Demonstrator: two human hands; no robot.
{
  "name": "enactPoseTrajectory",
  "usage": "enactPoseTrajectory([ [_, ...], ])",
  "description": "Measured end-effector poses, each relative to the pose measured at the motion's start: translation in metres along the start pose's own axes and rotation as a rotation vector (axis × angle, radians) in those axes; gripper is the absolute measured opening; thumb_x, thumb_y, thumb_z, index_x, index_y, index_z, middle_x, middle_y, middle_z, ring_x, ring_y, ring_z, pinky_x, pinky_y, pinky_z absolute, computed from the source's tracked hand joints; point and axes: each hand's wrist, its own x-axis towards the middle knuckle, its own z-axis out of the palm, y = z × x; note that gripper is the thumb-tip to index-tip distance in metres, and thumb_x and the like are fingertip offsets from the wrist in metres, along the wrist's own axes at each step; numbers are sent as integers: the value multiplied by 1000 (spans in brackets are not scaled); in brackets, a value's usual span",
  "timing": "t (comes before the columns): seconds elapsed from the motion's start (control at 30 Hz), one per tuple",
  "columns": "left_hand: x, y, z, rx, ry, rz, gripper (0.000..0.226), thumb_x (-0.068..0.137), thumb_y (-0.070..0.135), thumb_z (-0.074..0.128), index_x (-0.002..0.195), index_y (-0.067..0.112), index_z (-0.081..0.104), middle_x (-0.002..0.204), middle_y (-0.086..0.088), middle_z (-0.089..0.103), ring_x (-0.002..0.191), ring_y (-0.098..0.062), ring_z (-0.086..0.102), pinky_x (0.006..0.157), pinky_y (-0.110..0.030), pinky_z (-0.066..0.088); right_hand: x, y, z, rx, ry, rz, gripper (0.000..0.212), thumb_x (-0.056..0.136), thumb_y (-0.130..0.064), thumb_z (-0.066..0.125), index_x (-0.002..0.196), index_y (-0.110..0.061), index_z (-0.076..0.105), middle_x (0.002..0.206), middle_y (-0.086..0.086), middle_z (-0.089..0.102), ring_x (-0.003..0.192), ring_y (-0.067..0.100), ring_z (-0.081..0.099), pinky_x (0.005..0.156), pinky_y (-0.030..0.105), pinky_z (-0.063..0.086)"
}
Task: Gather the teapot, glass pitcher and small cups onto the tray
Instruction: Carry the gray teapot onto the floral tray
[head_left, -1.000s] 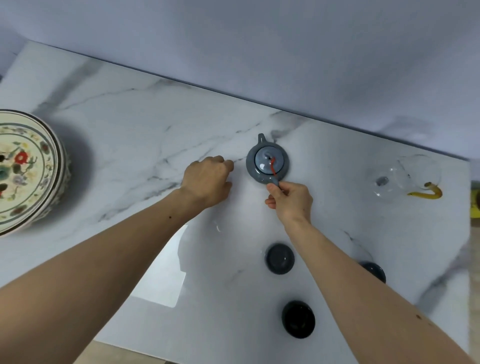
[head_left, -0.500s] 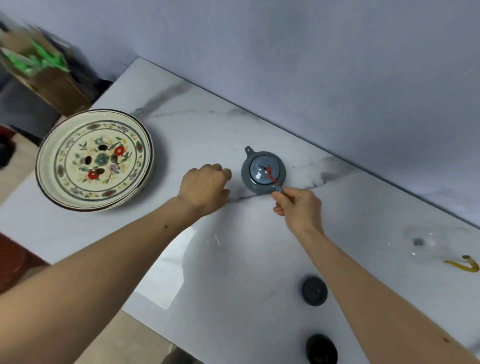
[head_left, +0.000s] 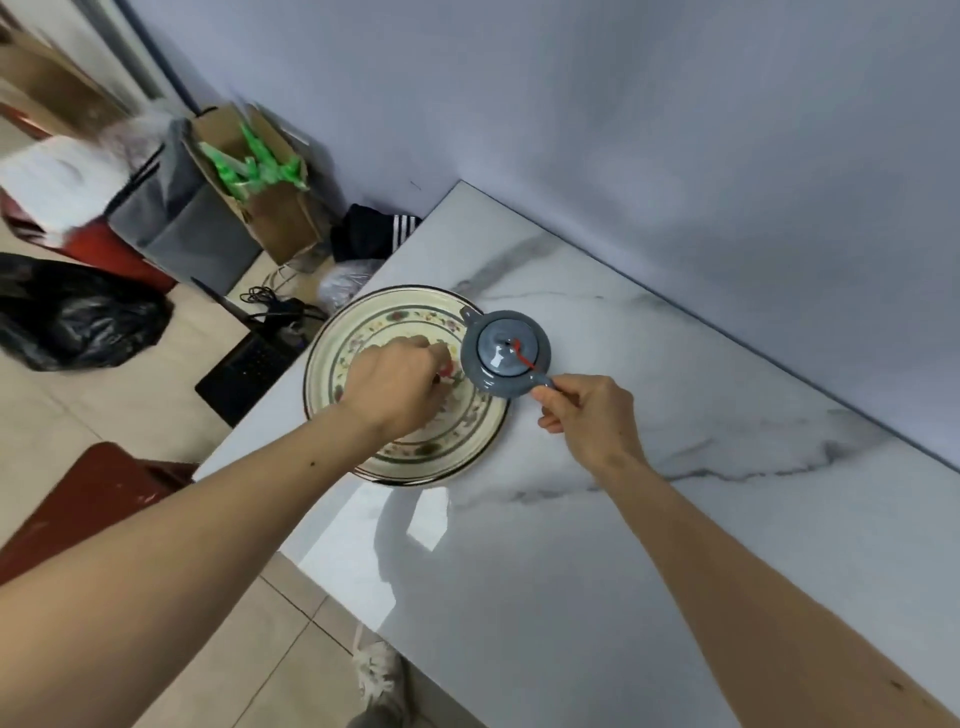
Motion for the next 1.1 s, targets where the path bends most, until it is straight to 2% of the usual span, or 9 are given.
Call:
enactPoseTrajectory([
  [0.3,15,-87,18,-27,-13,14,40,89,37,57,124,17,55,114,-4,63,110,-27,56,79,-39,51,45,-30,74,-77,-92,-57,19,87,-17,67,84,1,72,71,20,71,56,18,70,68,44,59],
  [0.47,25,-103,29,-21,-6,31,40,89,35,56,124,17,54,112,-4,64,110,-27,55,78,-36,48,63,-30,91,-100,-123,-83,19,88,-19,67,85,-1,71,75,18,72,53,8,68,62,33,60],
  [0.67,31,-108,34,-23,5,33,29,89,36,56,109,14,57,103,-4,63,105,-27,55,77,-36,45,73,-30,95,-100,-151,-91,13,88,-18,67,92,-8,74,71,6,72,58,11,70,68,38,61],
  [0.77,33,-107,35,-36,24,29,29,89,35,57,108,13,56,101,-5,64,104,-28,56,76,-36,45,77,-30,94,-90,-160,-99,13,88,-18,67,96,-11,74,69,-2,70,57,5,69,66,27,61],
  [0.83,33,-105,36,-37,34,33,29,88,34,58,107,13,56,100,-5,64,102,-28,56,75,-36,45,78,-31,94,-84,-156,-93,14,88,-18,67,98,-11,74,69,-2,70,58,6,69,65,24,60],
  [1.0,31,-104,36,-7,18,37,36,88,38,59,113,13,55,102,-4,63,104,-27,56,76,-36,45,79,-30,97,-102,-130,-89,13,88,-20,66,89,-8,71,72,8,71,62,17,70,69,37,61],
  [1.1,31,-104,34,18,8,31,37,88,39,59,115,14,55,103,-4,63,105,-26,56,77,-36,44,79,-29,99,-128,-108,-86,15,88,-23,65,95,-10,66,75,9,71,69,23,69,74,44,58],
])
